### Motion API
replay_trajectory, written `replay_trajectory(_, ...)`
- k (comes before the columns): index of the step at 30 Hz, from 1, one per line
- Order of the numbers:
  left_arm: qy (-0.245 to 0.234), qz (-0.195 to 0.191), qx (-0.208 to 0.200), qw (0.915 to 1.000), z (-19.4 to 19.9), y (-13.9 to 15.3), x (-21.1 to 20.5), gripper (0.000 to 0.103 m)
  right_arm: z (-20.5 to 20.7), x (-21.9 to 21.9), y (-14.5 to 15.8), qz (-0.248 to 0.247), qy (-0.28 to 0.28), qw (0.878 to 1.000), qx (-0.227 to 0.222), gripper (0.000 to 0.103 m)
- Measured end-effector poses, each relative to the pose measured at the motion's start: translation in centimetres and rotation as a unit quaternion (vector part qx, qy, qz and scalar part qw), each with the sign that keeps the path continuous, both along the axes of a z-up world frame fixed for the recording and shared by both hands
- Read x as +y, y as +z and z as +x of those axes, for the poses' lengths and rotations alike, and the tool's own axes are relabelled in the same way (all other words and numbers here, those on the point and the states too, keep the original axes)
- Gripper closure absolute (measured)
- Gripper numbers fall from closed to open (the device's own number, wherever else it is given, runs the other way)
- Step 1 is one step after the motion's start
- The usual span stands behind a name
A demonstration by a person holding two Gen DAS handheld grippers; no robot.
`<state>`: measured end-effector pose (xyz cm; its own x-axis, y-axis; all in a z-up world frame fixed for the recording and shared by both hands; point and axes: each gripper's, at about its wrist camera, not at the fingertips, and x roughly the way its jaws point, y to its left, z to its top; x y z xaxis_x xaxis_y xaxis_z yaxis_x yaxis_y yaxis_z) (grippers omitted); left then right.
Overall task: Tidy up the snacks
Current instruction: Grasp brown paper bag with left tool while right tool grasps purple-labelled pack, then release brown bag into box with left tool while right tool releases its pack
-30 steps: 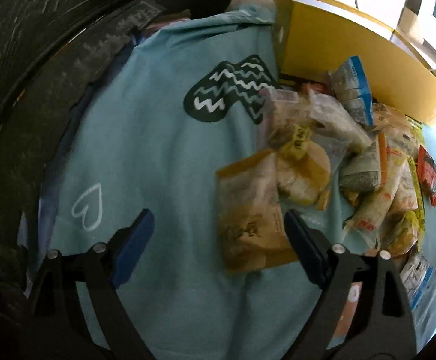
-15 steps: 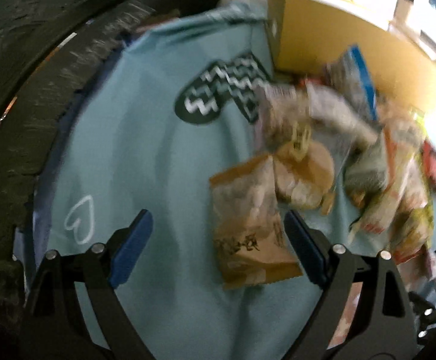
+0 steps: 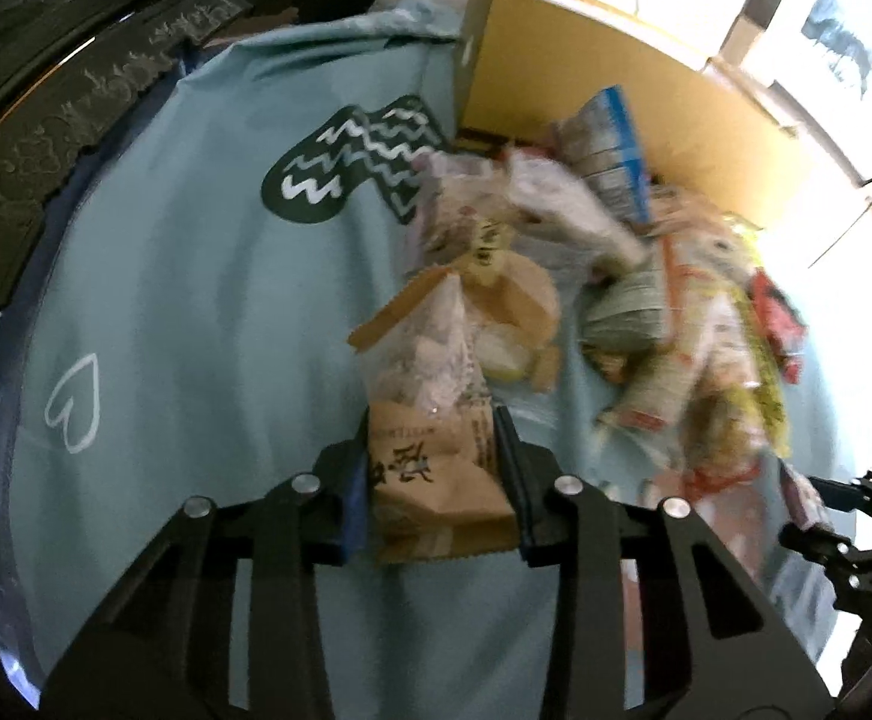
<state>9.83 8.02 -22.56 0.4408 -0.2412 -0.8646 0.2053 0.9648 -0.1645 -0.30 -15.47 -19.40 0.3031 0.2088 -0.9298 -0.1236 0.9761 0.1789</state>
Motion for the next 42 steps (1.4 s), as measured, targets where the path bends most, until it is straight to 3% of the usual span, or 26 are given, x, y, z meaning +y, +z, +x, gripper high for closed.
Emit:
replay_trajectory(11, -0.025, -0.043, -0.013, 0.9987, -3.1, 2.9, -0.7, 0.067, -1.4, -1.2, 4.8, 0.026, -0.011, 0.998, -0.052, 0.054)
replay_trajectory(21, -0.048, -0.063, -0.07, 0.9944, -3.4, 8.1, -2.9, 0.067, -0.6, -2.4, 10.4, 0.042, -0.036, 0.991, -0.118, 0.054)
replay_trajectory(29, -0.053, -0.077, -0.109, 0.9896, -0.7, 12.7, -5.0, 0.067, 3.2, -3.8, 15.5, 0.034, -0.044, 0.983, -0.173, 0.054)
replay_trajectory(36, -0.046, -0.096, -0.137, 0.9849, 4.2, 17.3, -8.0, 0.067, 8.2, -6.5, 20.6, 0.036, -0.069, 0.973, -0.218, 0.054)
replay_trajectory(42, -0.059, -0.084, -0.164, 0.9812, 8.5, 20.6, -11.1, 0.066, 12.7, -7.7, 23.6, 0.02, -0.071, 0.967, -0.243, 0.054)
